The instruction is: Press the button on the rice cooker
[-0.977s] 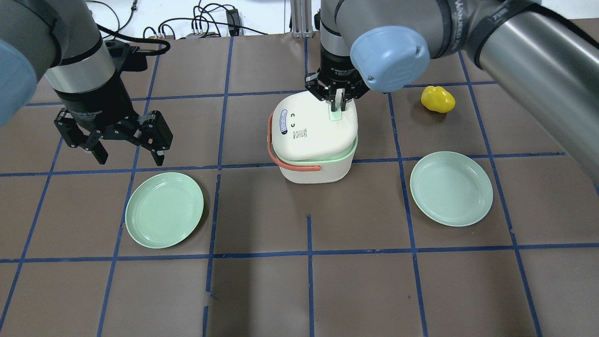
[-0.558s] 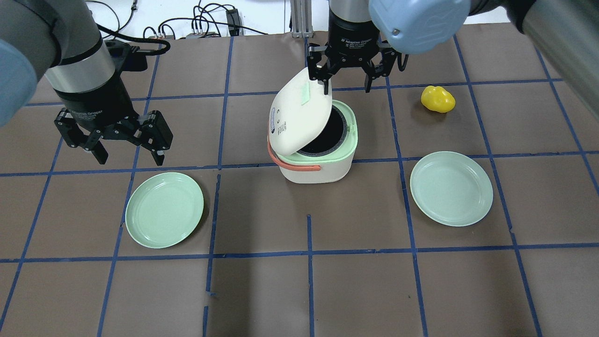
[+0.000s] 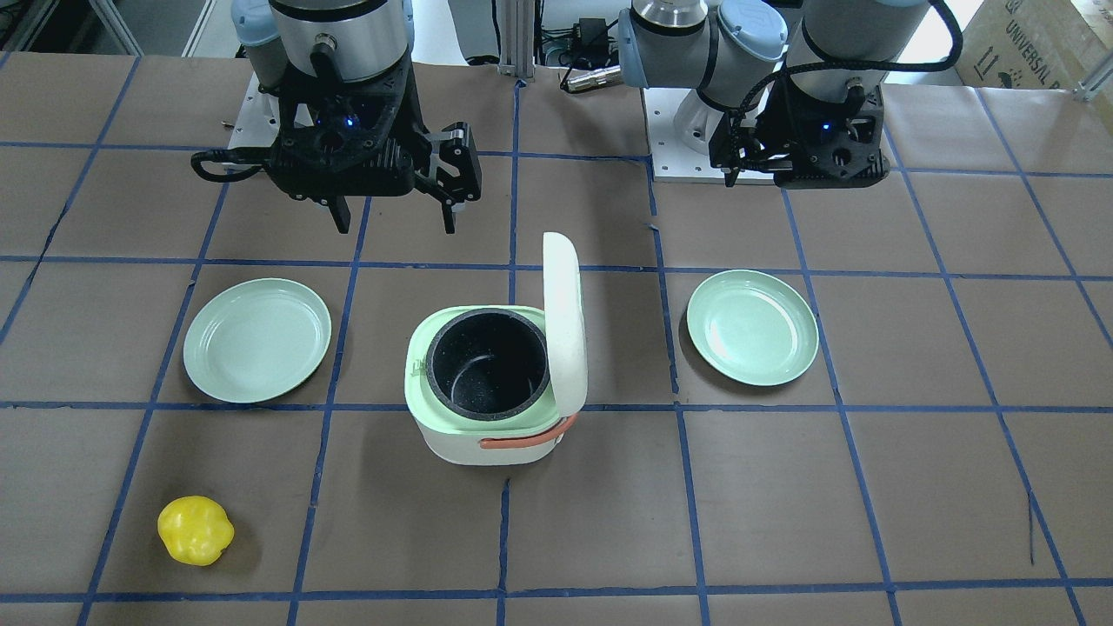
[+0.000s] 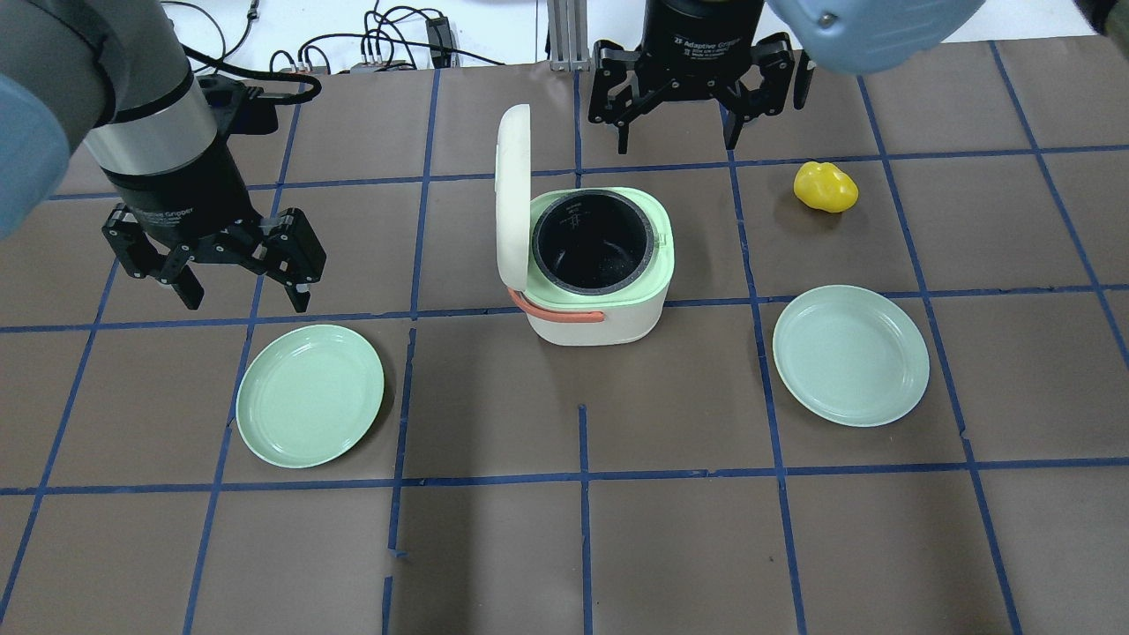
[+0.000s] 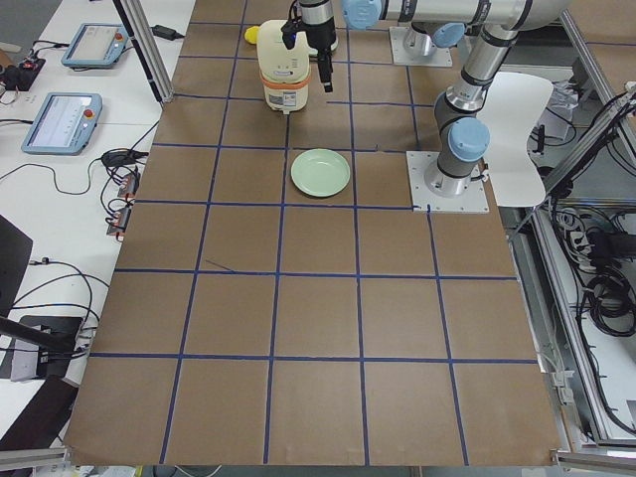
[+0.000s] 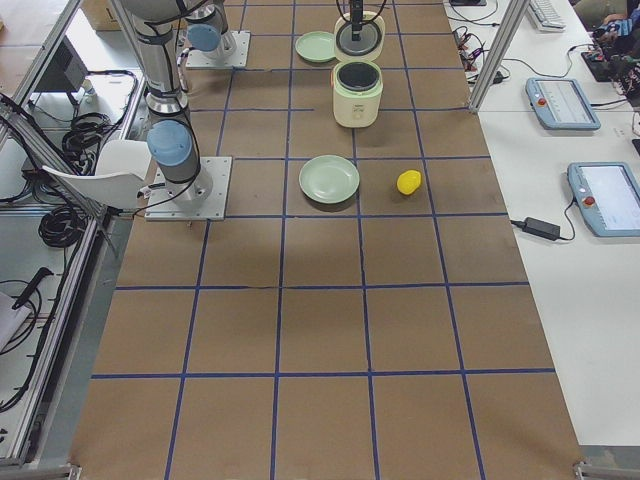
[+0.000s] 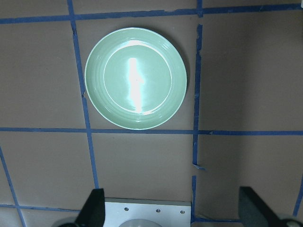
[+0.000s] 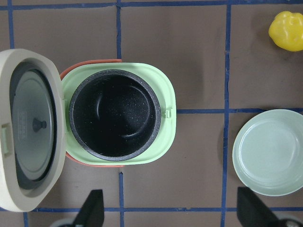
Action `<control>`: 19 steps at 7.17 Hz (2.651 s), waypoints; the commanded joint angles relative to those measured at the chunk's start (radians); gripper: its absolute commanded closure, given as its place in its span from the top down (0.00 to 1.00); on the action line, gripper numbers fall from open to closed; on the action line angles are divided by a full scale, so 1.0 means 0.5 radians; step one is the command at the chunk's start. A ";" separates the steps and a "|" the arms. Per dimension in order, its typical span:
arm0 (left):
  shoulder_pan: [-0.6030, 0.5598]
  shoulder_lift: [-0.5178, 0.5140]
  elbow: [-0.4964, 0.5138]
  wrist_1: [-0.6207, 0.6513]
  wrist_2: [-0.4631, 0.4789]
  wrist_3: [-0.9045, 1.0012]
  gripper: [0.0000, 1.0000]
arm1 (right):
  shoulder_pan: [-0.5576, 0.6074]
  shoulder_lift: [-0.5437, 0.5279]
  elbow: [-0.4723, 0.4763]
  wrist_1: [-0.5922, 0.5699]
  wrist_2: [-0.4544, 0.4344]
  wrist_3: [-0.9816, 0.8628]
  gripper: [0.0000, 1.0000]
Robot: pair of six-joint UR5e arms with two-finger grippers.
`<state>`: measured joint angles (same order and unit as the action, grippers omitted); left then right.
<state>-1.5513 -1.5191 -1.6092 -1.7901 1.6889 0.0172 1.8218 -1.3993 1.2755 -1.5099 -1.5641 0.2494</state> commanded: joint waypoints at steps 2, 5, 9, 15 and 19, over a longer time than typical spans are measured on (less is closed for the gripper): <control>0.001 -0.002 0.000 0.000 0.000 0.002 1.00 | -0.283 -0.060 0.035 0.068 -0.001 -0.243 1.00; 0.001 -0.002 0.000 0.000 0.000 -0.001 1.00 | -0.694 -0.073 0.173 0.068 0.008 -0.675 1.00; 0.001 0.001 0.000 0.000 0.000 0.002 1.00 | -0.720 -0.241 0.433 0.053 -0.004 -0.769 1.00; 0.001 -0.002 0.000 0.000 0.000 0.002 1.00 | -0.600 -0.223 0.440 0.047 0.011 -0.732 1.00; 0.001 -0.002 0.000 0.000 0.000 0.002 1.00 | -0.600 -0.242 0.422 0.050 0.008 -0.726 1.00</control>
<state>-1.5513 -1.5202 -1.6092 -1.7901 1.6889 0.0172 1.5215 -1.5165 1.4911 -1.4861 -1.5611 -0.1149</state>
